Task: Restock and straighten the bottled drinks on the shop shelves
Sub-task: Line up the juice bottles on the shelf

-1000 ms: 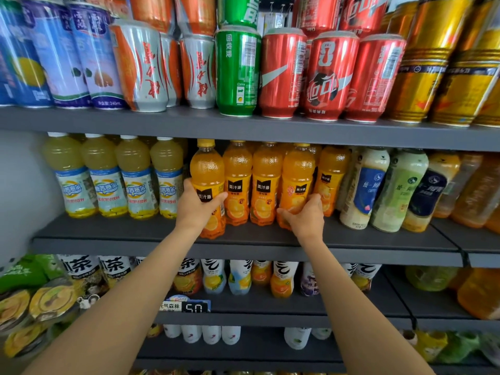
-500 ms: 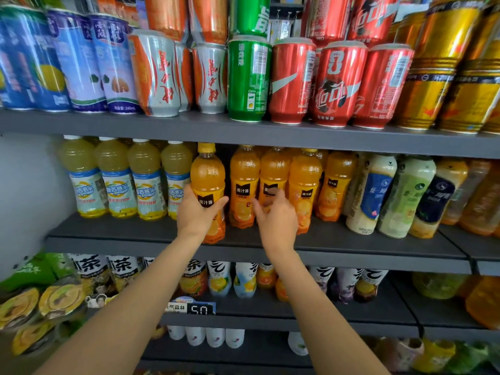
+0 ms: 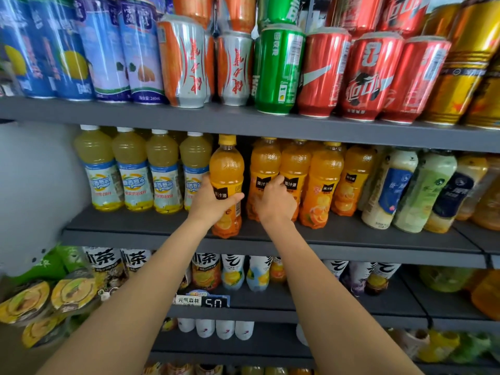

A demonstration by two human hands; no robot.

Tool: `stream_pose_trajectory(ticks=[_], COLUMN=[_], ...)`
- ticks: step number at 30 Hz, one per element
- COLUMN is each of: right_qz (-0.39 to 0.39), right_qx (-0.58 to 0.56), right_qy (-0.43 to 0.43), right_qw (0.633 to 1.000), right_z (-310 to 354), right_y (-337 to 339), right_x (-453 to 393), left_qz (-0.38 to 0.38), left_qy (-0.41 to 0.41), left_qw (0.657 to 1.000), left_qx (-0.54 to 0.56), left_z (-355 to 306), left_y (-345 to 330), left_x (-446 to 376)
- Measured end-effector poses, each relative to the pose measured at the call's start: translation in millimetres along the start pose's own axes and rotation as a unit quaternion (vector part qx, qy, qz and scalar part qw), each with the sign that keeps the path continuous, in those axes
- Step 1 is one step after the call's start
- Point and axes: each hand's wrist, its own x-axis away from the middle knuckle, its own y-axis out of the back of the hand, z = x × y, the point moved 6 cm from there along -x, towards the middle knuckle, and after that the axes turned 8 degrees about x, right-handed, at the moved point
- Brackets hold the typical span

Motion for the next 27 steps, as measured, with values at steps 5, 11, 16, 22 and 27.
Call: stream_pose_trajectory(ticks=[5, 11, 16, 22, 27], right_qz=[0.025, 0.031, -0.129, -0.087, 0.09], right_qx=[0.023, 0.029, -0.084, -0.198, -0.182], right_qy=[-0.01, 0.007, 0.017, -0.112, -0.013], right_qw=[0.999, 0.999, 0.988, 0.97, 0.979], right_z=[6.0, 1.8, -38.1, -145.6, -149.0], right_y=[0.2, 9.1, 57.1, 37.6, -9.3], right_x=[0.5, 2.9, 4.8, -8.5, -10.4], left_qz=[-0.001, -0.013, -0.006, 0.035, 0.038], left_qy=[0.003, -0.008, -0.019, -0.046, -0.049], left_qw=[1.0, 1.0, 0.998, 0.996, 0.997], left_qx=[-0.001, 0.005, 0.065, 0.068, 0.048], left_z=[-0.4, -5.9, -14.9, -37.5, -42.5], left_y=[0.2, 3.7, -4.9, -50.6, -84.6], left_x=[0.5, 9.4, 28.3, 38.8, 41.6])
